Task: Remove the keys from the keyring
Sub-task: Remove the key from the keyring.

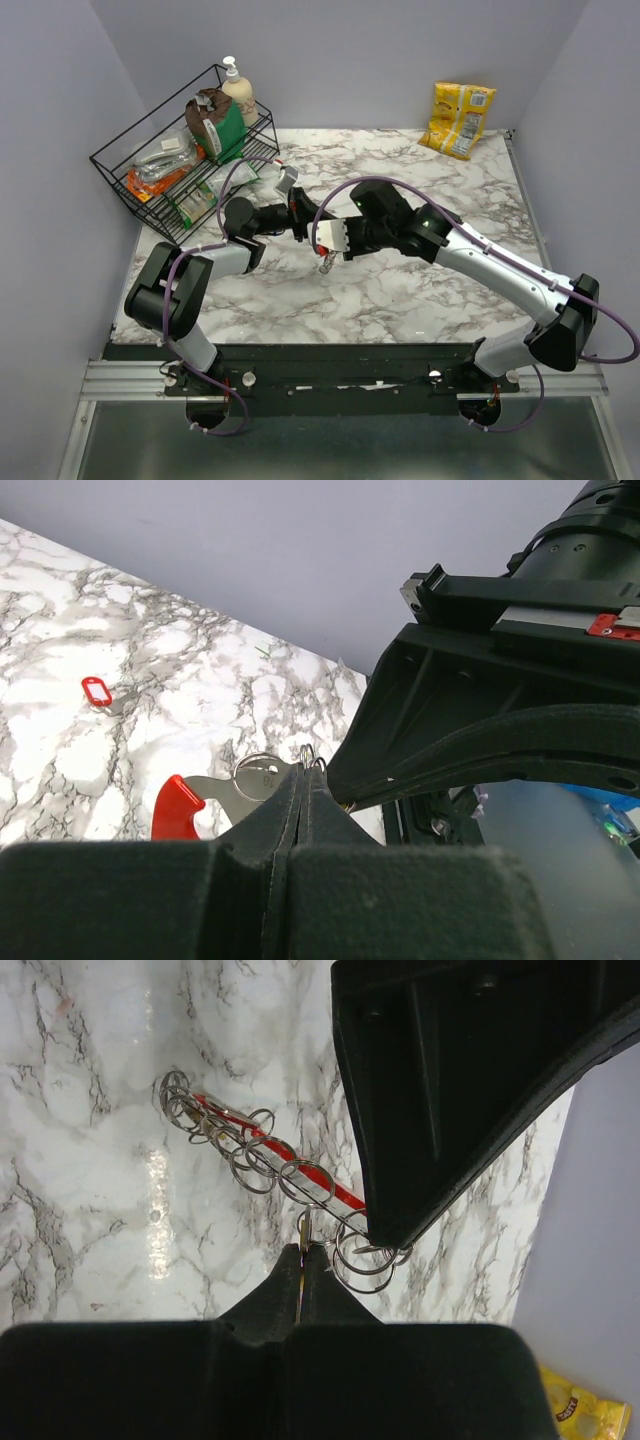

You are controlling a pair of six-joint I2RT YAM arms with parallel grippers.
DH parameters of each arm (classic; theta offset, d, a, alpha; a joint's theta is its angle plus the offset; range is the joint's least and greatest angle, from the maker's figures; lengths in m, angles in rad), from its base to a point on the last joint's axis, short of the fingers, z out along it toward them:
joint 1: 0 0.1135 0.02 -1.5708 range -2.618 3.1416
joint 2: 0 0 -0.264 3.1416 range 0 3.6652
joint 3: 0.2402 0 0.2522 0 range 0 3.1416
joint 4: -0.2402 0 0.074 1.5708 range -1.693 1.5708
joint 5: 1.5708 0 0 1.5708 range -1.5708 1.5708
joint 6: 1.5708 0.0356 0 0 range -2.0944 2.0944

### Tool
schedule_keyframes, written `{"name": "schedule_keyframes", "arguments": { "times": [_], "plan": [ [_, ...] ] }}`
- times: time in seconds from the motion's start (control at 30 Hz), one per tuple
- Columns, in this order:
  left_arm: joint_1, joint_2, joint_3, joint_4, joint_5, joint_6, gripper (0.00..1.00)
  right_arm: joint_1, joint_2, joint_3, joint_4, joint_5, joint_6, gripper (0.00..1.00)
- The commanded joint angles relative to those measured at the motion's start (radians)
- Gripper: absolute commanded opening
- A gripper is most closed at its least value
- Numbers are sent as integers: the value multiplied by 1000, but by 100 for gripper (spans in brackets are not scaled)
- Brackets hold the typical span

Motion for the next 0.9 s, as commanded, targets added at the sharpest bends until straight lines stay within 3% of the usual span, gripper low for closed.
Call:
{"name": "schedule_keyframes", "arguments": {
  "times": [0.0,0.03,0.23,0.87],
  "plan": [
    [-3,-27,-6,375,-45,6,11,17,-31,36,-46,-76,-1,1],
    [-3,-24,-4,373,-46,6,23,16,-37,39,-55,-91,-4,1],
    [-2,-18,-1,373,-37,12,47,16,-79,68,-130,-129,-30,1],
    [18,-21,25,375,29,-23,63,-23,-106,65,-120,-76,-44,1]
  ]
}}
